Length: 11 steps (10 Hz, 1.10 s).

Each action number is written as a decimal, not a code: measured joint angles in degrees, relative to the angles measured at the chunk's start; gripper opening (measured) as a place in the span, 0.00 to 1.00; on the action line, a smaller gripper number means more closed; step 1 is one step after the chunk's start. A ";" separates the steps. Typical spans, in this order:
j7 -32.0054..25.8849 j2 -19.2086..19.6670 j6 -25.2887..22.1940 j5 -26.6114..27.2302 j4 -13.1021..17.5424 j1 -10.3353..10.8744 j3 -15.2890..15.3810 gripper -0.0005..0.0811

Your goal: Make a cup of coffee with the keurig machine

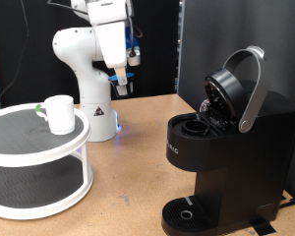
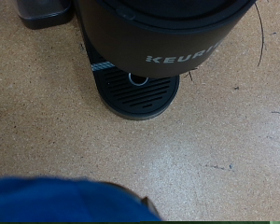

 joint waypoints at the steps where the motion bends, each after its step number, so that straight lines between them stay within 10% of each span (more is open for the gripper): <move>1: -0.33 0.00 0.08 0.00 -0.14 -0.02 -0.09 0.57; 11: -3.83 9.08 -3.12 8.34 12.05 3.96 0.69 0.57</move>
